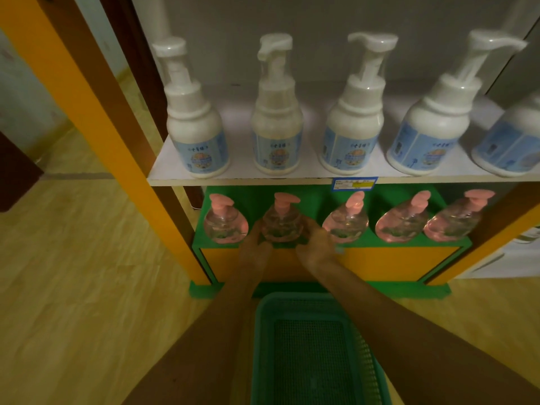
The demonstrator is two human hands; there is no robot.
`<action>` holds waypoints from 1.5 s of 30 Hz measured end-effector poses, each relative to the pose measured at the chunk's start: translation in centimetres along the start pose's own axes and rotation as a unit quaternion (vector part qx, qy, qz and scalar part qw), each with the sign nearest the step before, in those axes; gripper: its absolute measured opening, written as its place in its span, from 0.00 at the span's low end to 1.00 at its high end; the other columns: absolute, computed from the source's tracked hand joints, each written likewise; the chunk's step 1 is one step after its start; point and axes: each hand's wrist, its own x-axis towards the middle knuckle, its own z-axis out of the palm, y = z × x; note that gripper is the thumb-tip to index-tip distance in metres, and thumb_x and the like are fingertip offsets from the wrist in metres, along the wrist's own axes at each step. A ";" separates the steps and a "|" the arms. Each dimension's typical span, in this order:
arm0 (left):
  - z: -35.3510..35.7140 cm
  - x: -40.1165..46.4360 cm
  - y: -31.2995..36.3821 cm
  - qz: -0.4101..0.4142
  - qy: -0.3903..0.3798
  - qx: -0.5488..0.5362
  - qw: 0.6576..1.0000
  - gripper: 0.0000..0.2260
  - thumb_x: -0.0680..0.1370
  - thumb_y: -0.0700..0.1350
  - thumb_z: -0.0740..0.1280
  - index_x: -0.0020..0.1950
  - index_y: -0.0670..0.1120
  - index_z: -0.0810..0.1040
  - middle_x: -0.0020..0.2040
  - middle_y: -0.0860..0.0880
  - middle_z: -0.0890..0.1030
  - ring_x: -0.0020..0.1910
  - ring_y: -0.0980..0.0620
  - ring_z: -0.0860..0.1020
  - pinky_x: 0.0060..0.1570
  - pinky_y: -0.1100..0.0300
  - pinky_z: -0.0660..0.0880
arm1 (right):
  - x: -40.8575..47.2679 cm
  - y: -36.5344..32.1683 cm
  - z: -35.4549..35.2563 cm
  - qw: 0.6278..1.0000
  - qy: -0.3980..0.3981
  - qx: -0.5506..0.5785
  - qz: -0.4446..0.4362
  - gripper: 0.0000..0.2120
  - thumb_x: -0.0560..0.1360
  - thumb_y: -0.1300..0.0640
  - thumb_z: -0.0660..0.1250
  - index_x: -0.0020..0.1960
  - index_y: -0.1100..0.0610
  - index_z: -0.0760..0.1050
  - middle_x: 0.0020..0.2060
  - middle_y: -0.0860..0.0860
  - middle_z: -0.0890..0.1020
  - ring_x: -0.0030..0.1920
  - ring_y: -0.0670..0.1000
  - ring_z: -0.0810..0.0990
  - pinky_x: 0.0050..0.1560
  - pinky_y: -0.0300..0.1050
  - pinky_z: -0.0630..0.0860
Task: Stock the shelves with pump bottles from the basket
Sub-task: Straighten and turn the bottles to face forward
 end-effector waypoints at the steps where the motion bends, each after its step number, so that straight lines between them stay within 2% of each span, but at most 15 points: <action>1: -0.1 0.0 -0.1 -0.002 -0.001 0.004 1.000 0.23 0.80 0.33 0.56 0.75 0.44 0.61 0.72 0.43 0.67 0.70 0.43 0.66 0.60 0.61 0.64 | 0.0 0.0 0.2 1.000 0.003 -0.001 -0.005 0.24 0.73 0.71 0.62 0.67 0.59 0.70 0.60 0.57 0.79 0.61 0.57 0.76 0.65 0.49 0.73; 4: -0.4 0.1 -0.3 -0.007 -0.009 0.014 1.000 0.24 0.80 0.33 0.55 0.75 0.45 0.60 0.73 0.43 0.67 0.68 0.44 0.68 0.60 0.61 0.67 | 0.0 0.2 0.4 1.000 0.002 0.004 -0.006 0.24 0.72 0.71 0.63 0.67 0.58 0.70 0.60 0.57 0.79 0.62 0.57 0.76 0.65 0.52 0.73; 8: -0.5 -0.1 -0.4 -0.003 -0.012 0.006 1.000 0.24 0.80 0.32 0.55 0.75 0.44 0.60 0.73 0.43 0.66 0.71 0.43 0.65 0.68 0.56 0.63 | 0.1 0.3 0.3 1.000 -0.009 0.003 -0.007 0.26 0.72 0.71 0.62 0.68 0.57 0.69 0.62 0.56 0.78 0.63 0.56 0.75 0.66 0.51 0.72; 18: -0.1 0.0 -0.4 -0.005 0.005 0.040 0.999 0.22 0.80 0.35 0.57 0.74 0.45 0.62 0.71 0.44 0.69 0.70 0.43 0.67 0.67 0.53 0.65 | 0.3 0.4 0.2 1.000 -0.018 0.016 0.001 0.23 0.74 0.72 0.62 0.67 0.58 0.70 0.59 0.53 0.78 0.61 0.53 0.75 0.65 0.48 0.72; 22: 0.5 0.0 -0.5 -0.004 0.045 0.101 0.994 0.15 0.78 0.36 0.59 0.64 0.42 0.72 0.59 0.42 0.78 0.57 0.42 0.76 0.56 0.49 0.76 | 0.1 0.8 -0.1 0.999 -0.014 0.025 0.018 0.26 0.73 0.71 0.64 0.69 0.56 0.68 0.62 0.55 0.77 0.64 0.57 0.74 0.66 0.53 0.72; 25: 1.4 -0.3 -0.3 0.009 0.043 0.121 0.992 0.12 0.76 0.35 0.60 0.59 0.40 0.76 0.48 0.46 0.78 0.46 0.46 0.76 0.46 0.55 0.74 | 0.0 1.4 -0.9 0.999 -0.011 -0.020 0.036 0.29 0.74 0.73 0.61 0.73 0.59 0.63 0.67 0.56 0.72 0.68 0.58 0.70 0.69 0.54 0.69; 29: 3.4 -1.2 0.7 0.011 0.008 0.096 0.995 0.09 0.77 0.36 0.60 0.56 0.42 0.74 0.39 0.51 0.73 0.40 0.52 0.72 0.39 0.62 0.68 | -0.2 2.2 -2.9 0.996 0.067 -0.032 0.053 0.12 0.74 0.71 0.60 0.56 0.62 0.75 0.54 0.55 0.76 0.58 0.53 0.73 0.56 0.43 0.73; 30: 3.9 -1.3 1.0 0.016 -0.012 0.090 0.996 0.10 0.78 0.36 0.60 0.57 0.45 0.73 0.40 0.51 0.74 0.39 0.54 0.71 0.37 0.63 0.68 | -0.5 2.1 -3.7 0.994 0.082 -0.018 0.063 0.11 0.74 0.70 0.61 0.54 0.63 0.75 0.52 0.55 0.76 0.56 0.53 0.73 0.53 0.41 0.71; 32: 5.1 -1.1 1.4 0.020 -0.052 0.063 0.996 0.14 0.78 0.37 0.60 0.64 0.43 0.74 0.54 0.44 0.79 0.47 0.53 0.73 0.42 0.69 0.67 | -0.9 2.4 -5.5 0.988 0.128 -0.012 0.080 0.12 0.73 0.70 0.62 0.55 0.63 0.77 0.53 0.59 0.80 0.55 0.58 0.77 0.53 0.45 0.73; 34: 6.3 -1.1 2.0 -0.005 -0.063 0.020 0.998 0.16 0.78 0.37 0.60 0.66 0.39 0.72 0.66 0.37 0.74 0.53 0.44 0.75 0.48 0.63 0.70 | -1.0 2.7 -7.1 0.981 0.177 -0.031 0.071 0.10 0.74 0.68 0.63 0.54 0.64 0.77 0.52 0.62 0.81 0.53 0.61 0.79 0.52 0.49 0.75; 35: 6.9 -1.3 2.4 -0.011 -0.059 0.004 0.998 0.17 0.78 0.37 0.60 0.67 0.38 0.71 0.68 0.34 0.70 0.51 0.40 0.75 0.46 0.59 0.71 | -0.8 3.0 -7.7 0.978 0.192 -0.026 0.073 0.10 0.74 0.67 0.64 0.55 0.64 0.76 0.52 0.62 0.81 0.53 0.62 0.79 0.51 0.50 0.75; 37: 8.1 -1.1 2.6 -0.017 -0.062 -0.014 0.998 0.21 0.78 0.36 0.60 0.72 0.40 0.66 0.71 0.35 0.67 0.46 0.43 0.77 0.40 0.59 0.72 | -0.5 3.5 -8.8 0.980 0.181 -0.009 0.088 0.13 0.75 0.66 0.65 0.59 0.64 0.73 0.56 0.62 0.80 0.56 0.62 0.78 0.54 0.52 0.74; 38: 8.4 -1.2 2.7 -0.022 -0.070 -0.001 0.997 0.25 0.77 0.35 0.61 0.74 0.44 0.63 0.72 0.39 0.66 0.49 0.44 0.77 0.43 0.56 0.75 | -0.4 3.6 -9.1 0.983 0.160 -0.004 0.088 0.15 0.75 0.66 0.65 0.62 0.64 0.71 0.58 0.62 0.78 0.58 0.62 0.76 0.56 0.53 0.74; 41: 10.5 -1.2 3.3 -0.010 -0.082 0.028 0.996 0.31 0.76 0.35 0.62 0.77 0.49 0.57 0.71 0.44 0.68 0.63 0.42 0.74 0.62 0.46 0.72 | 0.2 4.6 -10.0 0.992 0.098 0.005 0.081 0.21 0.75 0.67 0.64 0.67 0.62 0.67 0.62 0.60 0.76 0.62 0.60 0.74 0.61 0.50 0.72; 45: 11.4 -0.9 3.4 0.023 -0.066 0.038 0.997 0.12 0.80 0.44 0.59 0.63 0.48 0.71 0.60 0.44 0.78 0.57 0.45 0.76 0.62 0.48 0.72 | 0.6 4.5 -9.7 0.996 0.057 0.020 0.070 0.22 0.75 0.67 0.64 0.68 0.60 0.67 0.62 0.58 0.76 0.61 0.58 0.75 0.63 0.49 0.72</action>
